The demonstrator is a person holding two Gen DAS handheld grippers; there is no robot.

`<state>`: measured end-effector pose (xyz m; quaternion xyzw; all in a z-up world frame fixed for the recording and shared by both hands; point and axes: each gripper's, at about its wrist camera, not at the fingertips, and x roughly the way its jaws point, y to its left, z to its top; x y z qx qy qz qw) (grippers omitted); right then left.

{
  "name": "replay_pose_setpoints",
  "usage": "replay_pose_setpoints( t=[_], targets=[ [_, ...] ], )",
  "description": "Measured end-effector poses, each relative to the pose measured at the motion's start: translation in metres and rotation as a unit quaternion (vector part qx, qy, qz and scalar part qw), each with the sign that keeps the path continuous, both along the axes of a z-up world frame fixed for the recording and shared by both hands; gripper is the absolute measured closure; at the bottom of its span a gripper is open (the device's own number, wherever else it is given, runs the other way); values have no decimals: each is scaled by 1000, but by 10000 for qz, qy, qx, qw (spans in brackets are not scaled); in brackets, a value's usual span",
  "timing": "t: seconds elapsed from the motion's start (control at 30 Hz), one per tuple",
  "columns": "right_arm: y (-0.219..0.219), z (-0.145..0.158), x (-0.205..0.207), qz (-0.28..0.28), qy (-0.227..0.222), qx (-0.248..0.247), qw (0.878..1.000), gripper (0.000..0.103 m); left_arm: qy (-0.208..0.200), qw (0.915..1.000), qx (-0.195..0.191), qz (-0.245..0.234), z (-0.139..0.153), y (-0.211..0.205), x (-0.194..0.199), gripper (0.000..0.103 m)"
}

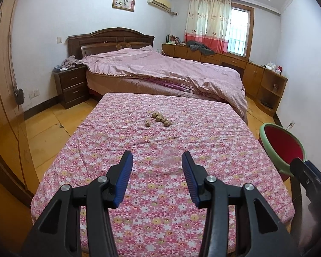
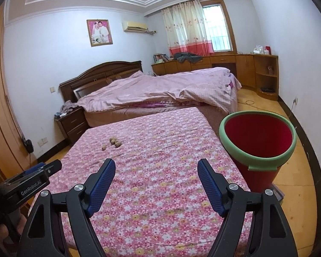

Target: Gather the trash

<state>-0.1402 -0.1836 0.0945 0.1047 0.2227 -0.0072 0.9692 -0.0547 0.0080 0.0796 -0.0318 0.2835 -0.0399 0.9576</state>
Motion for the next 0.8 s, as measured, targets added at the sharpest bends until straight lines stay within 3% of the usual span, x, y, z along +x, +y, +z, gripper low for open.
replay_pose_setpoints(
  t=[0.8],
  targets=[
    [-4, -8, 1, -92, 113, 104, 9998, 23, -71, 9999, 82, 13, -4, -3, -3, 55]
  ],
)
